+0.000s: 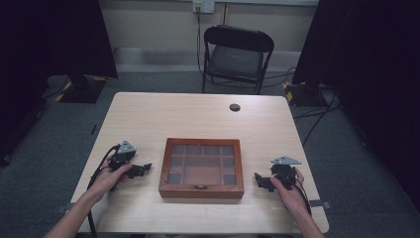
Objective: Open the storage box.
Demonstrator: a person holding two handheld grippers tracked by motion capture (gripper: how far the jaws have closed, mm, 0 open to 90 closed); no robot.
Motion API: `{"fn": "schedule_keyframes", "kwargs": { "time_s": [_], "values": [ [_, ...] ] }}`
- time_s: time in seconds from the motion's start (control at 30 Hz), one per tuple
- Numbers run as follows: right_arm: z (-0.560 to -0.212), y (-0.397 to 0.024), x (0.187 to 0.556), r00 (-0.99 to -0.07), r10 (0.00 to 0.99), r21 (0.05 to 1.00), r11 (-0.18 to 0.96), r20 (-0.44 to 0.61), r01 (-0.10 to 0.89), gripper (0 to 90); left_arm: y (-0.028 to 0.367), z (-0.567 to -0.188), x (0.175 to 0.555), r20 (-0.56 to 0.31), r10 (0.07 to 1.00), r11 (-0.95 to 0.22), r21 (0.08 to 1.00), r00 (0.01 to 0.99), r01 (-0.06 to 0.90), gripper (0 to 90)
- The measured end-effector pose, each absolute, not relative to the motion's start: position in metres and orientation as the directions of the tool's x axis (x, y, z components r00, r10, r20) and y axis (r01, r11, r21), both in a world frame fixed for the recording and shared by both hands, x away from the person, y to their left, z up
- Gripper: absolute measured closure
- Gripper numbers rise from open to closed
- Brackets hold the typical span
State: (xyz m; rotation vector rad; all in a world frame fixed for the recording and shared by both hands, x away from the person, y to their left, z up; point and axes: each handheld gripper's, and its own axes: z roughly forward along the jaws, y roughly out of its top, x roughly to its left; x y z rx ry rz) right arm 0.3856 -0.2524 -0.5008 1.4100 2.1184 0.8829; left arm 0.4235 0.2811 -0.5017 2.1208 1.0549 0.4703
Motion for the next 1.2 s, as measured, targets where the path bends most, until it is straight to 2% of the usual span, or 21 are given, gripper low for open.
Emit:
{"fn": "schedule_keyframes", "kwargs": {
  "time_s": [0.1, 0.17, 0.2, 0.23, 0.27, 0.43, 0.53, 0.93, 1.2],
  "values": [
    [-0.501, -0.253, 0.386, -0.385, 0.923, 0.716, 0.279, -0.015, 0.64, 3.9, 0.28, -0.502, 0.424, 0.008, 0.802, -0.413, 0.729, 0.597, 0.545, 10.4],
    [-0.497, -0.252, 0.386, -0.402, 0.916, 0.709, 0.293, -0.015, 0.642, 16.5, 0.28, -0.502, 0.425, 0.015, 0.797, -0.423, 0.726, 0.604, 0.541, 8.9],
    [-0.495, -0.252, 0.386, -0.403, 0.915, 0.71, 0.297, -0.02, 0.639, 19.4, 0.28, -0.502, 0.425, 0.015, 0.795, -0.426, 0.726, 0.606, 0.54, 8.7],
    [-0.495, -0.252, 0.386, -0.403, 0.915, 0.71, 0.297, -0.02, 0.639, 19.4, 0.28, -0.502, 0.425, 0.015, 0.795, -0.426, 0.726, 0.606, 0.54, 8.5],
    [-0.492, -0.252, 0.385, -0.408, 0.913, 0.719, 0.298, -0.022, 0.628, 15.6, 0.28, -0.502, 0.425, 0.01, 0.797, -0.42, 0.727, 0.604, 0.542, 8.5],
    [-0.476, -0.253, 0.383, -0.421, 0.907, 0.762, 0.264, 0.013, 0.591, 17.4, 0.28, -0.502, 0.425, 0.011, 0.796, -0.42, 0.729, 0.605, 0.541, 7.9],
    [-0.469, -0.249, 0.382, -0.452, 0.892, 0.778, 0.277, 0.011, 0.564, 22.0, 0.28, -0.502, 0.426, 0.012, 0.795, -0.423, 0.727, 0.606, 0.541, 7.9],
    [-0.45, -0.238, 0.375, -0.534, 0.84, 0.793, 0.262, 0.094, 0.55, 28.0, 0.28, -0.502, 0.426, 0.012, 0.795, -0.425, 0.725, 0.606, 0.543, 6.9],
    [-0.433, -0.23, 0.371, -0.584, 0.801, 0.813, 0.248, 0.133, 0.526, 37.8, 0.279, -0.502, 0.426, 0.008, 0.796, -0.421, 0.725, 0.605, 0.545, 6.6]
  ]
}}
